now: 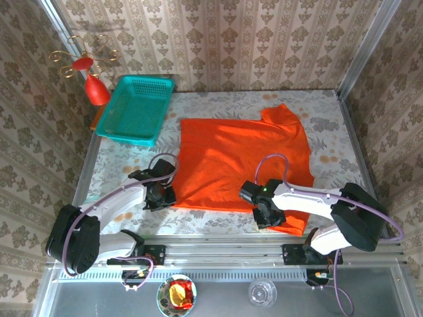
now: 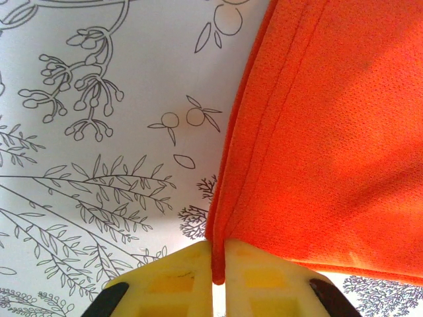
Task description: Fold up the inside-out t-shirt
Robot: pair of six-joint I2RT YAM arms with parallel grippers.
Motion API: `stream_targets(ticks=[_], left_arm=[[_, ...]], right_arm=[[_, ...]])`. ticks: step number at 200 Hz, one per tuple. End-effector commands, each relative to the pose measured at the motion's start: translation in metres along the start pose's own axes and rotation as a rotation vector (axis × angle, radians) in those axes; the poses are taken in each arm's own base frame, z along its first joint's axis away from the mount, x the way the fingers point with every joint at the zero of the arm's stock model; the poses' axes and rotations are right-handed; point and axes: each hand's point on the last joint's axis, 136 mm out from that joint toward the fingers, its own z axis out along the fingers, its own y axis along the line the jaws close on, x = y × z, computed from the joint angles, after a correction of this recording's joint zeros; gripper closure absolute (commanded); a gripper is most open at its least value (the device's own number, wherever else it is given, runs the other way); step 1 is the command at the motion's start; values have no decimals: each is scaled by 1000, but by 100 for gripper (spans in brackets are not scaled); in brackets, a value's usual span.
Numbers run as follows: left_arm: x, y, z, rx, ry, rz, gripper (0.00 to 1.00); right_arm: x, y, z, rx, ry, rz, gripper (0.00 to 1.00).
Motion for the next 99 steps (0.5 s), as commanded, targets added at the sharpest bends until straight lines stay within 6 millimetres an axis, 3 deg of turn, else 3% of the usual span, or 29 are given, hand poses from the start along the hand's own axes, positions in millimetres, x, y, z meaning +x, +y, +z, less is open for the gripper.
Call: stream_targets(ticks=[1,38,68,99], left_arm=[[3,3,-5,2,10,13,89],[2,-2,-18,16,-2,44,90],[3,-5,-31,33,-30,58,90],[-10,-16,-38,53,-57,77,90]], right_arm=[[3,-10,3,54,-4,24,76],[6,-20,-24,57,-30,44,95],[4,-33,-52,65,-72,56,98],[-10,-43,-68,55,-85,58,98]])
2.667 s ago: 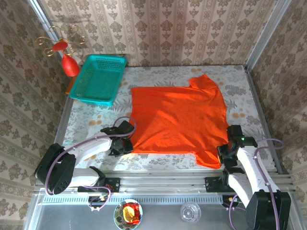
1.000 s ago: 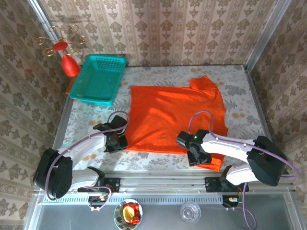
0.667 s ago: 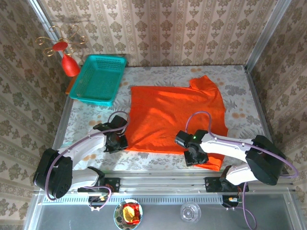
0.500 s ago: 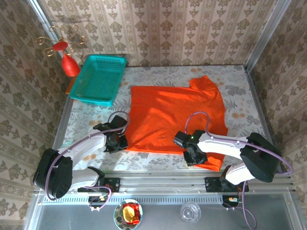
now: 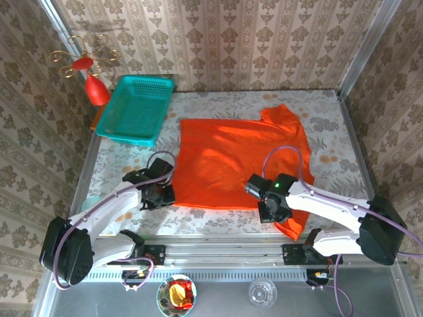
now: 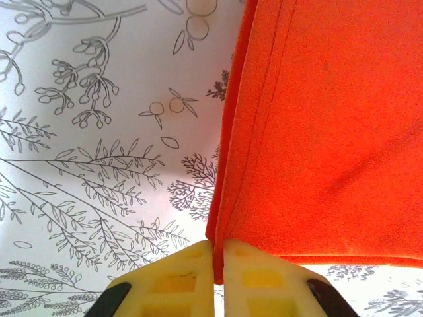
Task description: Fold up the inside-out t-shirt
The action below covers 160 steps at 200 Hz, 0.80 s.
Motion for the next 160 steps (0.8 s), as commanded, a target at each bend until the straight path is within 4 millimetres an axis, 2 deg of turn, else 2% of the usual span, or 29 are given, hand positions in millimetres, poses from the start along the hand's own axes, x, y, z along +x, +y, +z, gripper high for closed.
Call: stream_targets(ticks=[1,33,62,89,92,112,160], left_arm=[[-10,-7,-10,4,-12,38,90],[-26,-14,-6,-4,-15,60,90],[-50,-17,-5,-12,-38,67,90],[-73,-24,-5,-19,-46,98,90],[-79,-20,-6,-25,-51,79,90],[-96,-23,-4,-35,-53,99,90],[-118,-31,10,-56,-16,139,89]], right_arm=[[-5,-24,-12,77,11,-11,99],[-31,-27,-25,67,4,-24,99],[-56,-31,-33,106,0,-64,100],[-80,-33,-29,147,30,-100,100],[-82,-33,-29,149,31,-103,100],[-99,-34,-26,162,40,-122,100],[-130,-32,-12,184,74,-172,100]])
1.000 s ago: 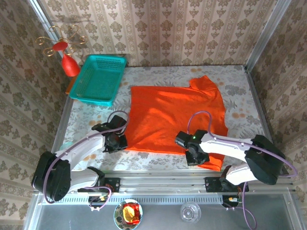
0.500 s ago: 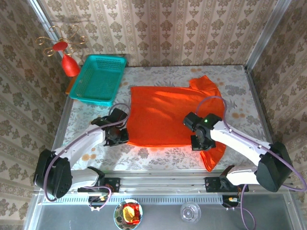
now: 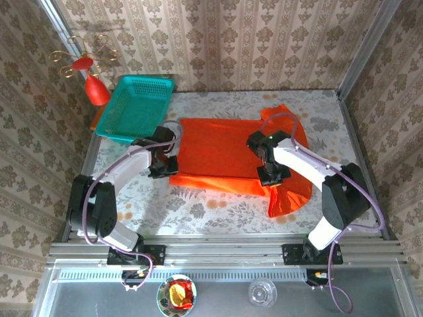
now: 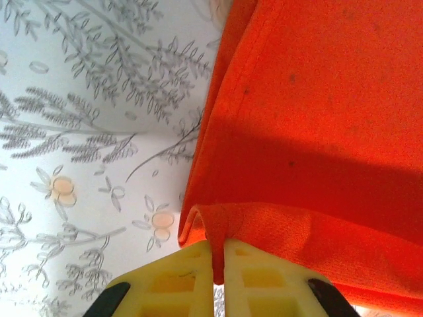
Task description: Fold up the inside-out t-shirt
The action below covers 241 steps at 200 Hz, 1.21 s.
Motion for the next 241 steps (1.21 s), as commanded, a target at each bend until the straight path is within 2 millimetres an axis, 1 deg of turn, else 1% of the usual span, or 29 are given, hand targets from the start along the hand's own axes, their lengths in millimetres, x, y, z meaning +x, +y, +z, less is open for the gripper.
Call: stream_targets(ticks=[1,34,64,92,123,162,186,194,207,220,233,241], left_arm=[[-10,1,2,-20,7,50,89],[-23,1,8,-28,8,53,87],[-31,2,13,-41,22,60,85],[-31,0,22,-35,54,75,84],[-30,0,31,-36,69,74,83],[-38,4,33,-65,48,78,85],[-40,4,37,-69,51,89,86],[-42,3,38,-63,45,88,85],[-44,1,38,-53,41,90,81],[-46,-1,37,-50,35,92,77],[-49,-2,31,-45,20,94,72],[-52,-4,23,-42,-6,100,70]], right_arm=[[-12,-6,3,46,13,-68,100],[-26,-8,11,61,29,-81,100],[-38,-11,16,64,35,-83,100],[-44,-9,24,55,52,-96,99],[-50,-5,29,52,55,-107,99],[-54,-9,30,79,44,-101,97],[-58,-16,22,106,3,-75,92],[-58,-18,18,105,-12,-64,87],[-55,-21,9,112,-31,-45,74],[-50,-25,-2,119,-57,-28,64],[-40,-27,-13,122,-77,-16,60],[-32,-28,-19,122,-87,-10,58]])
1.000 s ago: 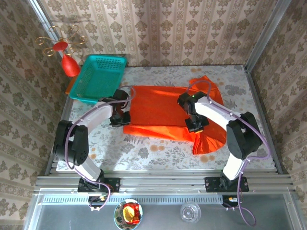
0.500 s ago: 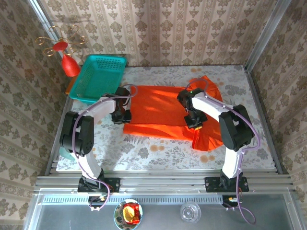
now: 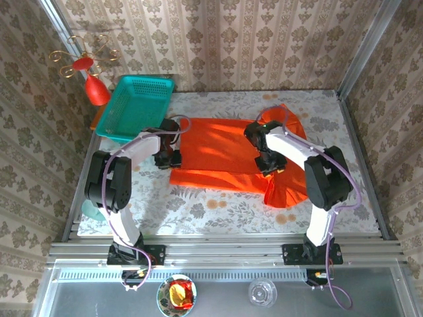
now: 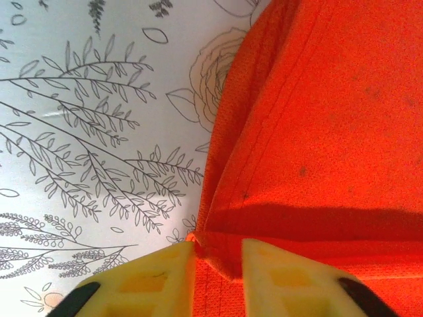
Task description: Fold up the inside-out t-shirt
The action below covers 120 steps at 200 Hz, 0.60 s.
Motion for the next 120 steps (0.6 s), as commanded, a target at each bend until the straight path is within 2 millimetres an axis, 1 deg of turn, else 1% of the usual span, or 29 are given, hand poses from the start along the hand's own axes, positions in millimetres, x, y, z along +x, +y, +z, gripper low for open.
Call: stream_targets(ticks=[1,11,23,46,58,65,78,92,110,111,113,120], left_arm=[[-13,-2,-17,0,-60,19,70],[-16,-5,-30,6,-107,33,68],[-18,-8,-42,13,-142,32,68],[-16,-17,-53,42,-162,39,67],[-13,-23,-55,55,-167,50,67],[-11,-26,-56,60,-168,53,68],[-6,-31,-54,75,-163,55,68],[-2,-33,-50,82,-152,50,68],[4,-31,-44,82,-138,41,68],[7,-35,-44,85,-136,53,68],[9,-38,-43,86,-132,63,68],[12,-39,-41,86,-129,65,68]], right_arm=[[18,-14,-30,34,-62,41,58],[30,-13,-35,42,-67,39,56],[45,-8,-39,47,-69,29,53],[75,8,-33,44,-43,18,49],[85,21,-27,27,-38,20,47],[93,29,-20,19,-28,7,46],[101,45,-11,-2,-14,-11,46],[108,61,-4,7,-16,-73,44],[113,67,8,52,0,-115,44],[114,67,9,55,1,-117,44],[114,68,10,59,2,-119,44],[114,67,16,75,9,-127,45]])
